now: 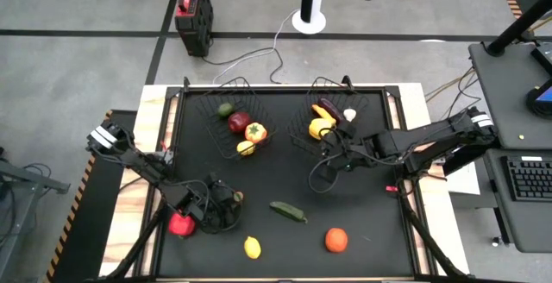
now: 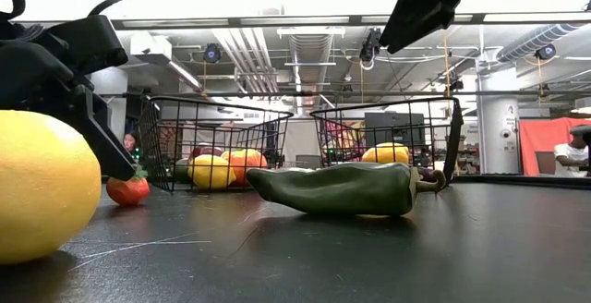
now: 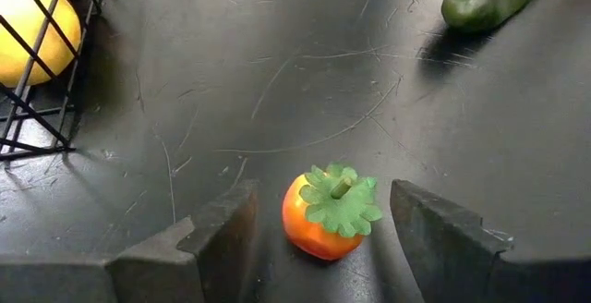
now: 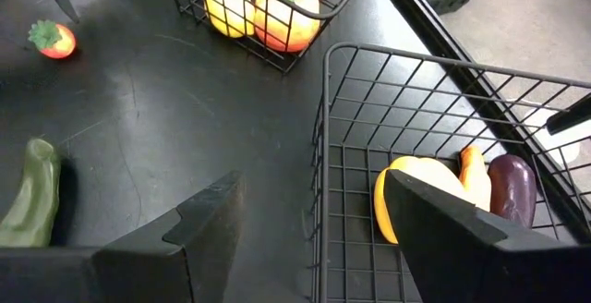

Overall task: Sort produce into baskets
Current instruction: Put the persimmon into the left black wire basket

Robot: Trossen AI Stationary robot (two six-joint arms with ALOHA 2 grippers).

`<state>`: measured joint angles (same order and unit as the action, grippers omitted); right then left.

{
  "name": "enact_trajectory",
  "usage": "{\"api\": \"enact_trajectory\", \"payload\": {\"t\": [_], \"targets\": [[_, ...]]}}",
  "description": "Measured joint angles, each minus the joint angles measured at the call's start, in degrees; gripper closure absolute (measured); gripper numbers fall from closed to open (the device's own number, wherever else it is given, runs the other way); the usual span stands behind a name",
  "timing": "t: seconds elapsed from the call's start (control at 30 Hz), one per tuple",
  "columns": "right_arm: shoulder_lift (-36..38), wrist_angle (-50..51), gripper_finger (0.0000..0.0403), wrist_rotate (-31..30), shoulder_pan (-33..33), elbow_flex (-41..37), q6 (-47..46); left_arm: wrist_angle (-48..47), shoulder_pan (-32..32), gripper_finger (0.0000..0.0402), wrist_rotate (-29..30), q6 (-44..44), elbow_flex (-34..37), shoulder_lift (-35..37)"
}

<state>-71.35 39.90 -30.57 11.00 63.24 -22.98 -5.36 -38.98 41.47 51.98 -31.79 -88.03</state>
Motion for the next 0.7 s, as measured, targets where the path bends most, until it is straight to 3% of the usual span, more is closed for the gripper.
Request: {"api": "enact_trajectory", "payload": {"t": [0.13,0.5,0.7], "targets": [[0.0,0.02,0.015,0.0,0.0,0.02,0.02,0.02,0.0,0.0183,-0.02,-0.41,0.0,0.0],[0.0,0.03,0.0153,0.0,0.0,-0.01,0.02,0.31,0.0,0.0297,-0.9,-0.44,0.0,0.0],[0.0,0.04,0.015,0.02,0.0,-0.09,0.02,0.45,0.0,0.0333,-0.96,-0.57,-0.2,0.0]]}}
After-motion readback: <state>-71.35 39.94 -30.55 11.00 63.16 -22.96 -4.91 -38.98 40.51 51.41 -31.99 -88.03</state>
